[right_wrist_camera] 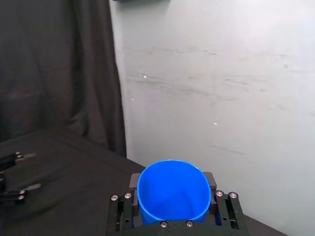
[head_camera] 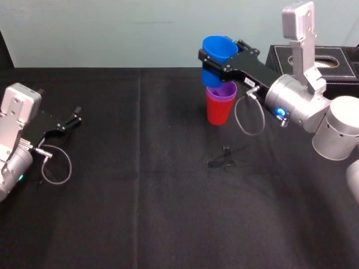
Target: Stack the three plastic cups sequentially using one hand.
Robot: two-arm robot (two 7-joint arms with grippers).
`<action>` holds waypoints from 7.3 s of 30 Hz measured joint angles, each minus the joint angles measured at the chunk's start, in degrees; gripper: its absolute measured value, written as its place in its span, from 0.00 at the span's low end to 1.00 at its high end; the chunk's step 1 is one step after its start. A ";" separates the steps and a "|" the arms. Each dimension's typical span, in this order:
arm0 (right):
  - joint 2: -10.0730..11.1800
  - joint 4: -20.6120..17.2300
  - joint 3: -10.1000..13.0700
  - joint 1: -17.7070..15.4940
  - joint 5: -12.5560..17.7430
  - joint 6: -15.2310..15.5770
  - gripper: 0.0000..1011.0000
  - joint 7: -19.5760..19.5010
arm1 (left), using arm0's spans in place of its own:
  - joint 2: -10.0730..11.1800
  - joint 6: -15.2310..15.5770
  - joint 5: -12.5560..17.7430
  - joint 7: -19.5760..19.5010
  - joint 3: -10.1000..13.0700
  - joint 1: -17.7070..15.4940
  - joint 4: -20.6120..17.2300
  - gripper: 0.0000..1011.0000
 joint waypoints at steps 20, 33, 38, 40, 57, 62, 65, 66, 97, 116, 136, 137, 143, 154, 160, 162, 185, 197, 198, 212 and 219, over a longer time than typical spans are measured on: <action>-0.02 6.06 -0.04 2.64 -0.50 -1.66 0.75 -1.43 | 0.00 0.00 0.00 0.00 0.00 0.00 0.00 0.99; -0.58 8.77 -0.28 2.81 -1.35 -3.32 0.75 -1.23 | 0.00 0.00 0.00 0.00 0.00 0.00 0.00 0.99; -0.83 9.84 -0.29 2.90 -1.61 -3.83 0.75 -0.92 | 0.00 0.00 0.00 0.00 0.00 0.00 0.00 0.99; -0.88 10.06 -0.29 2.92 -1.64 -3.92 0.75 -0.83 | 0.00 0.00 0.00 0.00 0.00 0.00 0.00 0.99; -1.43 11.51 -0.90 2.54 -2.62 -4.95 0.75 -0.06 | 0.00 0.00 0.00 0.00 0.00 0.00 0.00 0.99; -1.54 11.98 -0.95 2.41 -3.00 -5.35 0.75 -0.07 | 0.00 0.00 0.00 0.00 0.00 0.00 0.00 0.99; -1.60 12.39 -0.95 2.37 -3.20 -5.63 0.75 -0.07 | 0.00 0.00 0.00 0.00 0.00 0.00 0.00 0.99; -1.62 12.51 -0.95 2.37 -3.24 -5.70 0.75 -0.06 | 0.00 0.00 0.00 0.00 0.00 0.00 0.00 0.99; -2.50 14.90 -0.88 2.21 -4.78 -7.23 0.76 -0.16 | 0.00 0.00 0.00 0.00 0.00 0.00 0.00 0.99; -2.43 14.77 -0.89 2.22 -4.69 -7.13 0.99 -0.21 | 0.00 0.00 0.00 0.00 0.00 0.00 0.00 0.99; 2.97 -3.98 3.13 -12.22 -3.99 -6.30 0.99 -3.26 | 0.00 0.00 0.00 0.00 0.00 0.00 0.00 0.99; 3.15 -4.52 3.24 -12.92 -4.09 -6.48 0.99 -3.47 | 0.00 0.00 0.00 0.00 0.00 0.00 0.00 0.99; 4.00 -8.38 4.01 -18.51 -5.90 -8.99 0.99 -5.03 | 0.00 0.00 0.00 0.00 0.00 0.00 0.00 0.99; 2.93 -9.11 5.59 -24.45 -8.03 -11.75 0.99 -6.76 | 0.00 -0.01 0.00 0.00 0.00 0.00 0.00 0.99; 2.27 -8.54 6.17 -25.93 -9.22 -12.61 0.99 -7.07 | 0.00 0.00 0.00 0.00 0.00 0.00 0.00 0.99; 2.09 -8.47 6.30 -26.19 -9.56 -12.79 0.99 -7.14 | 0.00 0.00 0.00 0.00 0.00 0.00 0.00 0.99; 1.16 -8.91 6.81 -27.13 -11.60 -13.33 0.99 -7.48 | 0.00 0.00 0.00 0.00 0.00 0.00 0.00 0.99; 1.22 -8.84 6.76 -27.08 -11.56 -13.32 0.99 -7.48 | 0.00 0.00 0.00 0.00 0.00 0.00 0.00 0.99; 1.22 -8.84 6.75 -27.07 -11.55 -13.32 0.99 -7.48 | 0.00 0.00 0.00 0.00 0.00 0.00 0.00 0.99; 1.22 -8.83 6.74 -27.05 -11.51 -13.32 0.99 -7.48 | 0.00 0.00 0.00 0.00 0.00 0.00 0.00 0.99; 1.22 -8.83 6.74 -27.05 -11.50 -13.32 0.99 -7.48 | 0.00 -0.01 0.00 0.00 0.00 0.00 0.00 0.99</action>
